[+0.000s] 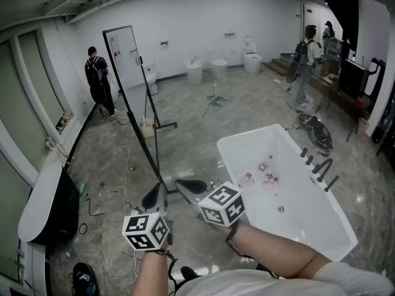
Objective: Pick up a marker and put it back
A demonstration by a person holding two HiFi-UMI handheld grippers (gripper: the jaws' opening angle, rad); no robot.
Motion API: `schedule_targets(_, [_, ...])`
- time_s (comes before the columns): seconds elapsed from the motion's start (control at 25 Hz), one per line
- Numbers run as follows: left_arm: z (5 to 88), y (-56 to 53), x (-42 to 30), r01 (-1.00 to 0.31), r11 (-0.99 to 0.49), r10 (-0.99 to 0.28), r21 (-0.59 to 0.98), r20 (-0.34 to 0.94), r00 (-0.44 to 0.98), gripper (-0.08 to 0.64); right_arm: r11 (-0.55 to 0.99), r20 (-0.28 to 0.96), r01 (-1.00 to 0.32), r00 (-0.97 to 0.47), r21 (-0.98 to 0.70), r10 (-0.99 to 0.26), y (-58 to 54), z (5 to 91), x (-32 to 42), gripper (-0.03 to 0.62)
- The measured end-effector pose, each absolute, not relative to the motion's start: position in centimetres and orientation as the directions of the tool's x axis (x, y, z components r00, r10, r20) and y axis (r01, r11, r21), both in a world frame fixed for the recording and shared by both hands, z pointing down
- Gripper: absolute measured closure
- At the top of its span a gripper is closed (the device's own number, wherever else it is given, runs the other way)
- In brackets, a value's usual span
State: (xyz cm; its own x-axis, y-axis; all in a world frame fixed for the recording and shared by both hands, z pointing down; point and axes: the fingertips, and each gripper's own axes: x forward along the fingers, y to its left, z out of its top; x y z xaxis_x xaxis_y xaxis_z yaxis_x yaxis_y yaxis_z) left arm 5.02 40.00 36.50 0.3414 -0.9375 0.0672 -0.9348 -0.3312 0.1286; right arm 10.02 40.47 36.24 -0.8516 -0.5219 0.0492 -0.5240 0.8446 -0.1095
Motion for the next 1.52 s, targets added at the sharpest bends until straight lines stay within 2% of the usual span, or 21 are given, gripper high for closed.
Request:
schedule_targets(0.24, [37.2, 36.9, 2.3, -0.93, -0.343, -0.933, 0.136, 0.07, 0.354, 0.558, 0.843, 0.028, -0.528, -0.849, -0.105, -0.528, 37.6, 36.5, 7.3, 0.591])
schedule_targets(0.56, [36.9, 29.7, -5.1, -0.912, -0.385, -0.916, 0.141, 0.063, 0.397, 0.558, 0.834, 0.035, -0.539, -0.841, -0.117, -0.539, 30.3, 36.7, -0.2, 0.591])
schedule_targets(0.96, [38.1, 22.3, -12.1, -0.862, -0.468, -0.871, 0.194, 0.061, 0.487, 0.558, 0.813, 0.099, -0.556, -0.831, -0.174, -0.547, 22.7, 40.2, -7.0, 0.591])
schedule_targets(1.28, [40.8, 15.7, -15.1, -0.87, -0.446, -0.877, 0.212, 0.093, 0.472, 0.558, 0.844, 0.119, -0.501, -0.865, -0.193, -0.487, 15.8, 42.5, -10.8, 0.591])
schedule_targets(1.52, [42.2, 6.2, -15.5, -0.886, -0.413, -0.893, 0.209, 0.1, 0.439, 0.558, 0.877, 0.104, -0.434, -0.901, -0.208, -0.421, 5.2, 43.7, -11.7, 0.591])
